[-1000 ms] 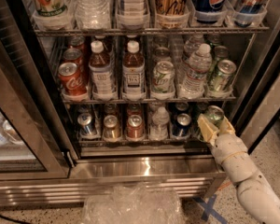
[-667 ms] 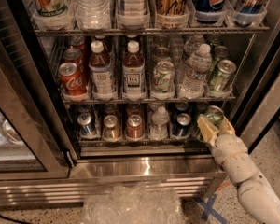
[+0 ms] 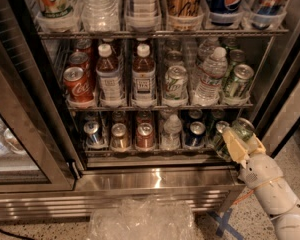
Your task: Pick green can from bottom shelf of fridge
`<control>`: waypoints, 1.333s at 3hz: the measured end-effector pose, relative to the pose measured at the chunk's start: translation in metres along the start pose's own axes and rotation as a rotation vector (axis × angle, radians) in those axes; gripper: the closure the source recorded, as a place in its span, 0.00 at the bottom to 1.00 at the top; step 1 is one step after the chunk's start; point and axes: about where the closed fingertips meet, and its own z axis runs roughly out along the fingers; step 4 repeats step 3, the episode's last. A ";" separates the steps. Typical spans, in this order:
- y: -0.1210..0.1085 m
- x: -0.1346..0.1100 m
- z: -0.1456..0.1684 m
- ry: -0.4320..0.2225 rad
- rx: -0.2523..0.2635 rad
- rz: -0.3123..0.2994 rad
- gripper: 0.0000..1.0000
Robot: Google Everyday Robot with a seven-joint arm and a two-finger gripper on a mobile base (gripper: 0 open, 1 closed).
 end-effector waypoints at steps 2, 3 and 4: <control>0.038 -0.050 -0.011 -0.100 -0.166 0.113 1.00; 0.038 -0.050 -0.011 -0.100 -0.166 0.113 1.00; 0.038 -0.050 -0.011 -0.100 -0.166 0.113 1.00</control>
Offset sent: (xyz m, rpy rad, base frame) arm -0.0153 -0.0012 0.0265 0.0719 -0.0695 0.0610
